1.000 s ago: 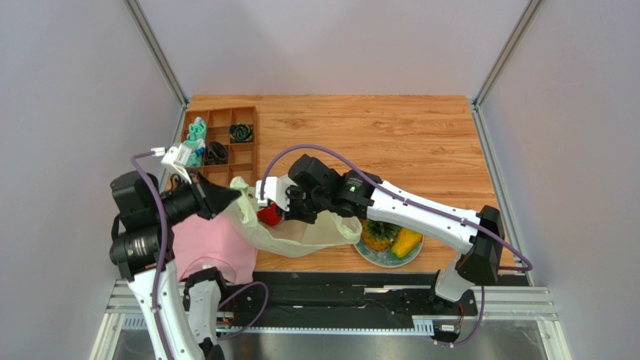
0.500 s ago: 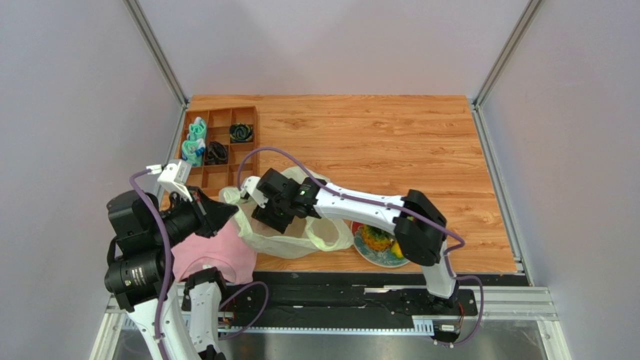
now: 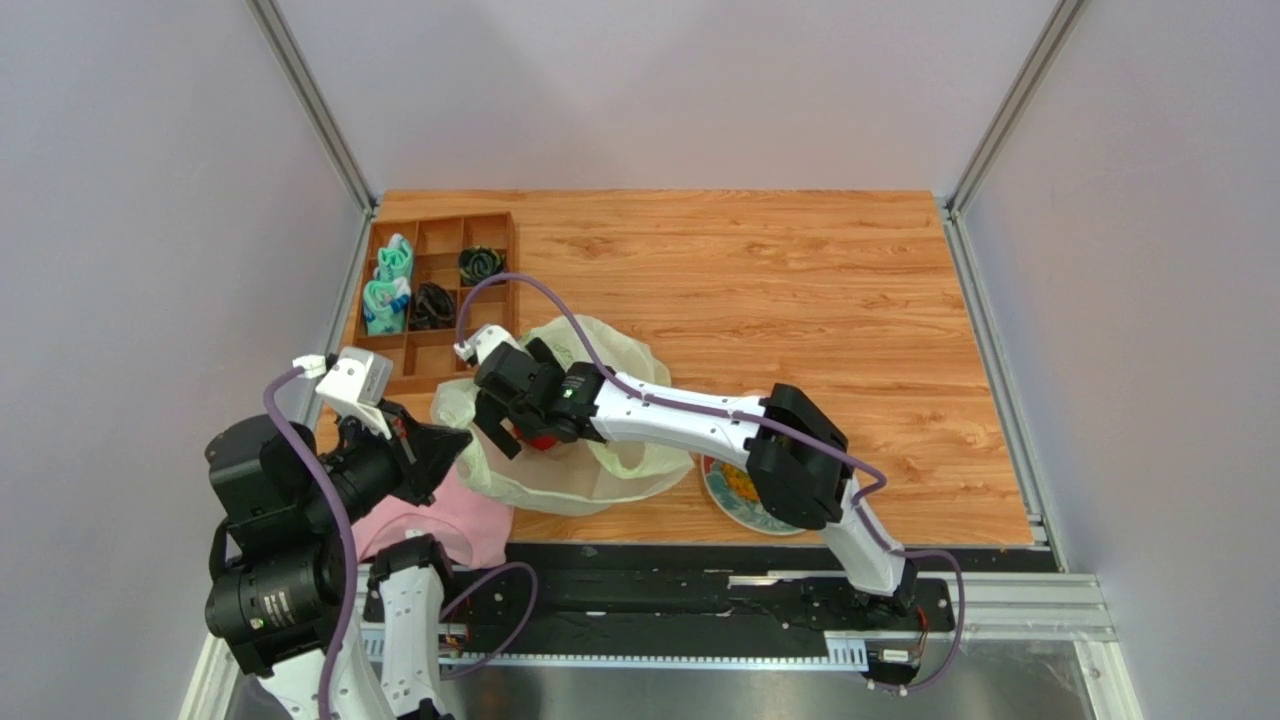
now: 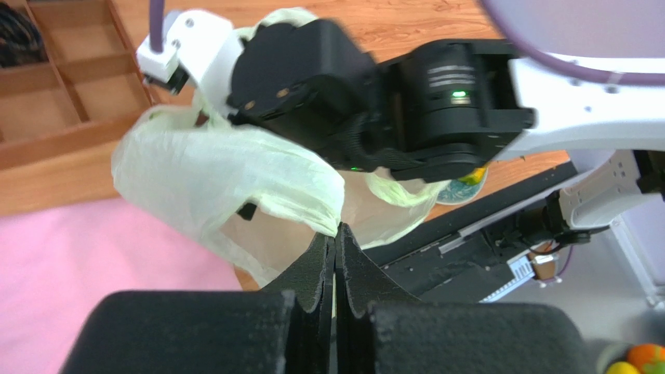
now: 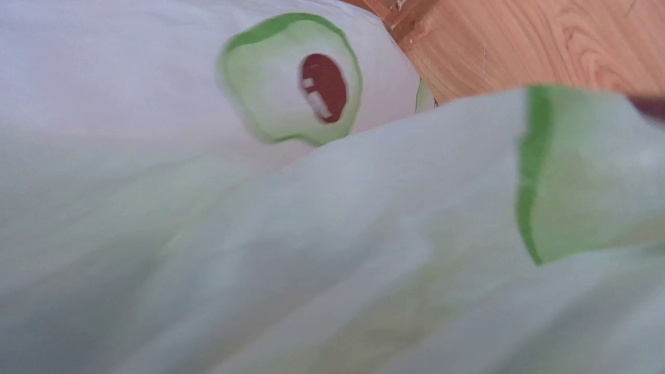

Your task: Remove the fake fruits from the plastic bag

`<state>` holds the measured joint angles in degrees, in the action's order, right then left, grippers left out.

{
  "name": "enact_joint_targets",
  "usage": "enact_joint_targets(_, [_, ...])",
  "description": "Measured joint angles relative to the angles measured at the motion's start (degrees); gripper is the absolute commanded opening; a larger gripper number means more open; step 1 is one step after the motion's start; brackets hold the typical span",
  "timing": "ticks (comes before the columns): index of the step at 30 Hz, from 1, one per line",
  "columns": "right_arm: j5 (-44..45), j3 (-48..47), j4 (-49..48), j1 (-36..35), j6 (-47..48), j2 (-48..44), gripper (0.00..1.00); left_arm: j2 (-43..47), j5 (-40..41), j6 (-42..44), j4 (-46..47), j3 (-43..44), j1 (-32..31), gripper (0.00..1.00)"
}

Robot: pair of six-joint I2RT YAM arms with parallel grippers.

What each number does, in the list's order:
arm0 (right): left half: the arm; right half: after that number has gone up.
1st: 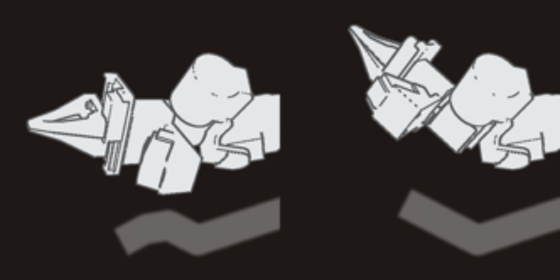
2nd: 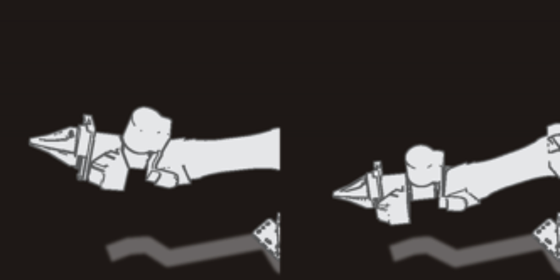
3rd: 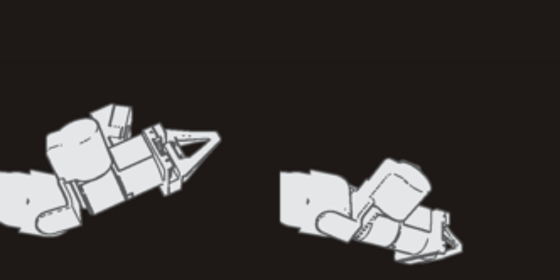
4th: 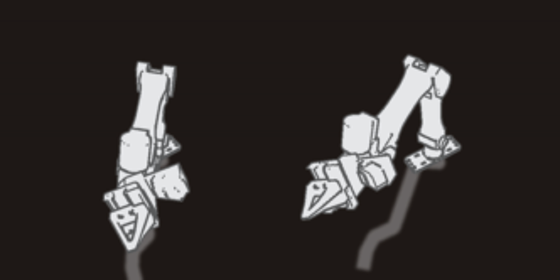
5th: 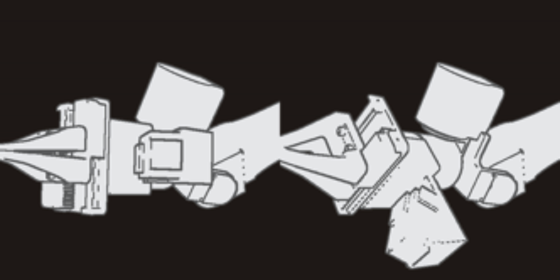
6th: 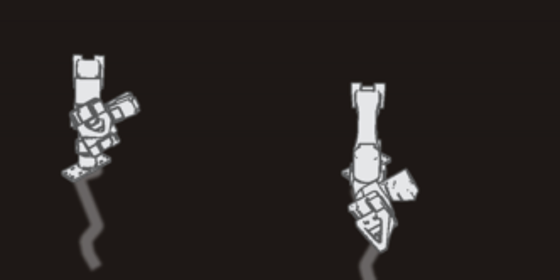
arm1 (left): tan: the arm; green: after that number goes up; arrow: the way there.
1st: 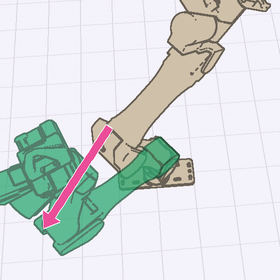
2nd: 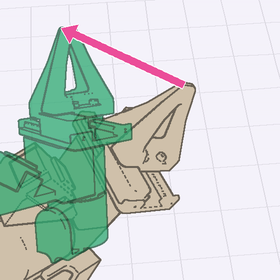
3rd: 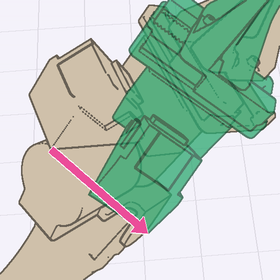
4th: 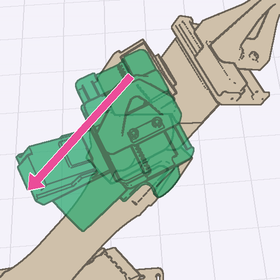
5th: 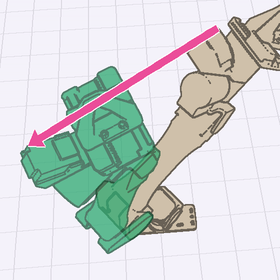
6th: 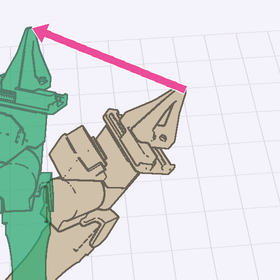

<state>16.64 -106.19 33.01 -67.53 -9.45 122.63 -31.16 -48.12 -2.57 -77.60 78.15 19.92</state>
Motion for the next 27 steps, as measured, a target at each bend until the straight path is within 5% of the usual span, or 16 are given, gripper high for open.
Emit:
enact_joint_targets(8, [2.99,-0.24,-0.48,0.11,-1.31,6.08,0.98,1.11,-1.33,2.14,-0.17,0.24,0.00,0.00])
enact_joint_targets(11, [3.74,0.52,-1.16,0.11,-0.94,6.08,0.69,1.11,-1.49,2.27,-0.20,-0.17,0.00,0.00])
enact_joint_targets(14, [4.83,2.03,-3.32,0.11,0.85,5.27,0.00,1.11,-1.81,2.25,-0.22,-1.29,0.00,0.00])
enact_joint_targets(27, [-8.41,4.33,0.04,1.36,13.88,-3.58,0.00,1.86,-5.35,-2.32,0.04,-11.32,0.11,0.00])
